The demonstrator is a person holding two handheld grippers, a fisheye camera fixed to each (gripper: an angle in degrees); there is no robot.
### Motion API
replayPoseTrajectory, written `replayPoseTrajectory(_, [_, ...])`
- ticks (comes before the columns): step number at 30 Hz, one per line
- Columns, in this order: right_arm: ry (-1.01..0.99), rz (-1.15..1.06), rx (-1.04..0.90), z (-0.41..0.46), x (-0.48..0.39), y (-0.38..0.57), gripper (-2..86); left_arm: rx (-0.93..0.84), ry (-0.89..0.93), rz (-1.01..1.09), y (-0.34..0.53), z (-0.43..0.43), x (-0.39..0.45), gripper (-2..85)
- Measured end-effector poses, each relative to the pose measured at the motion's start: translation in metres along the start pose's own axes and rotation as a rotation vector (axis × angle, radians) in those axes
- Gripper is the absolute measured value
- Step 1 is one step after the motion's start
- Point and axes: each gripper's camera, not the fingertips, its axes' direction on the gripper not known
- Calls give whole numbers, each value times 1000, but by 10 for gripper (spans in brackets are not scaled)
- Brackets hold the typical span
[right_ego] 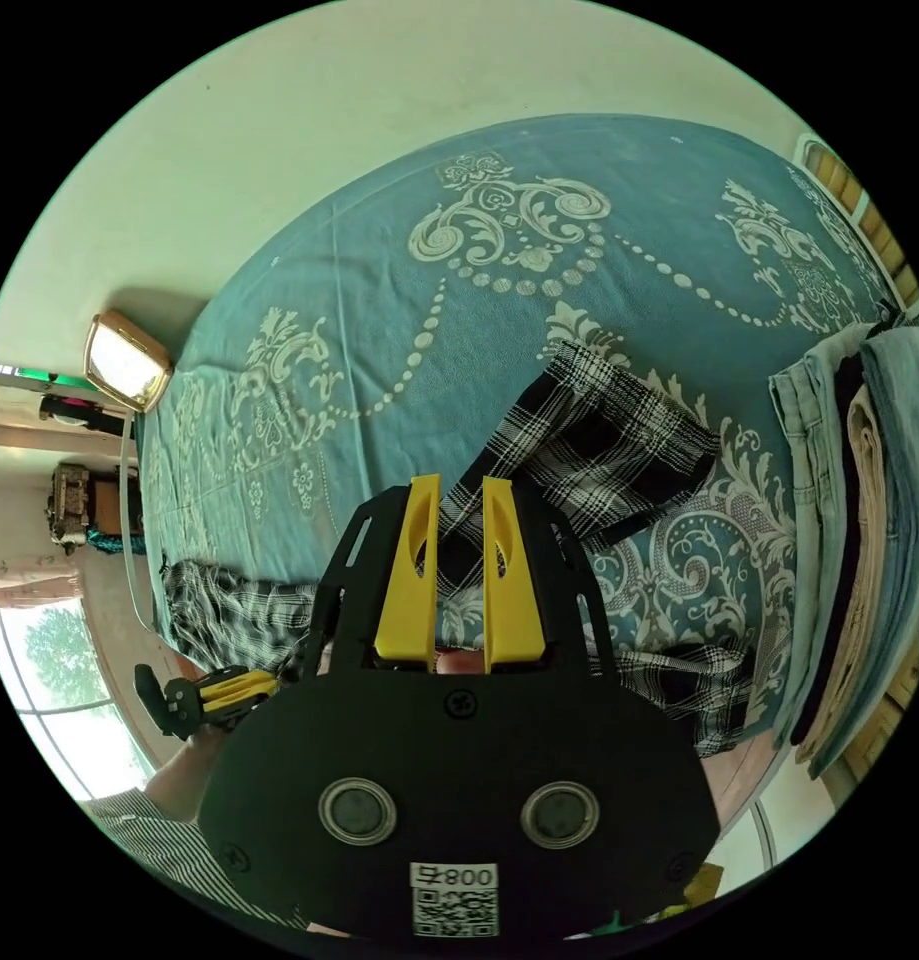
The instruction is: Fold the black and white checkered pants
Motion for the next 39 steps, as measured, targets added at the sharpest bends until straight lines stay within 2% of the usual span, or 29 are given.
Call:
replayPoseTrajectory(9, [117, -4, -89, -23, -17, 30, 29, 7, 23, 15, 28, 28, -13, 9])
replayPoseTrajectory(14, [53, 0, -74, -52, -11, 55, 10, 42, 44, 15, 45, 31, -18, 7])
replayPoseTrajectory(23, [-141, -6, 72, -139, 21, 133, 5, 78, 106, 49, 84, 39, -20, 7])
replayPoseTrajectory(31, [-237, 38, 152, -189, 76, 232, 5, 5, 114, 87, 121, 73, -11, 5])
replayPoseTrajectory(39, [-258, 68, 140, -193, 125, 306, 5, -76, 74, 84, 151, 116, -11, 4])
